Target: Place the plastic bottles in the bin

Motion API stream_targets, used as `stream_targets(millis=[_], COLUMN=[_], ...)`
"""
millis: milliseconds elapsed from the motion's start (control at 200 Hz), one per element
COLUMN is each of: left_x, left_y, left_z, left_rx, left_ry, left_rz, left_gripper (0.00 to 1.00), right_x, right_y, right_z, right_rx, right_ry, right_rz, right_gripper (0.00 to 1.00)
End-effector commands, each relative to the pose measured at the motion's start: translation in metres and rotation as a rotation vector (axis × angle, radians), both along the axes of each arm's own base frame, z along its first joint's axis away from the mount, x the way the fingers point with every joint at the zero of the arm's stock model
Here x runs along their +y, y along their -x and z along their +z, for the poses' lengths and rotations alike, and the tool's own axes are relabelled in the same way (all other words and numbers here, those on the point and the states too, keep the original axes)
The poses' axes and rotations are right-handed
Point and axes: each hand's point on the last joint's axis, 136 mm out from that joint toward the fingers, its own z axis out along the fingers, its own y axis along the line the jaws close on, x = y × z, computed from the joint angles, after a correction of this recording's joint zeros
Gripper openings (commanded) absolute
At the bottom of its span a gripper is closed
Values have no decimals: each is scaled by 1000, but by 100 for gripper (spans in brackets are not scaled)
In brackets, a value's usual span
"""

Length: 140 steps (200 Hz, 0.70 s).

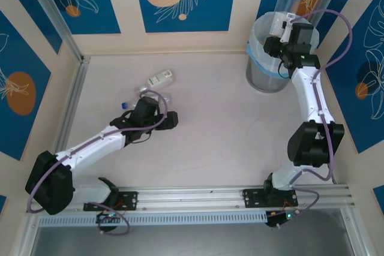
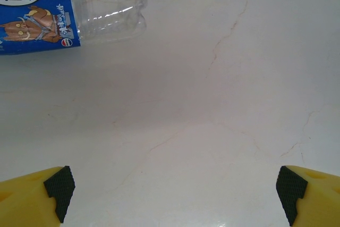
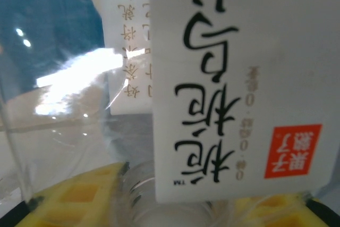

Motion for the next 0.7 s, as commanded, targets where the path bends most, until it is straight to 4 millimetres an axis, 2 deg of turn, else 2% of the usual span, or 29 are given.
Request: stream_targets(millis=[0, 180, 515, 695], left_x=[11, 16, 17, 18], left_y=[1, 4, 4, 1], left_z=[3, 5, 11, 12], left_rx=[-14, -22, -42, -43], left_ry=[-6, -15, -11, -14], left_rz=[37, 45, 45, 61], left_gripper=[99, 99, 99, 99], right_x=[-19, -39, -61, -63], right_y=[-14, -22, -30, -29], right_z=[20, 4, -24, -23], right_rx=[-54, 36, 113, 113], right_ry=[71, 131, 276, 261], right_rz=[-46, -70, -72, -94], right_gripper=[8, 12, 19, 37])
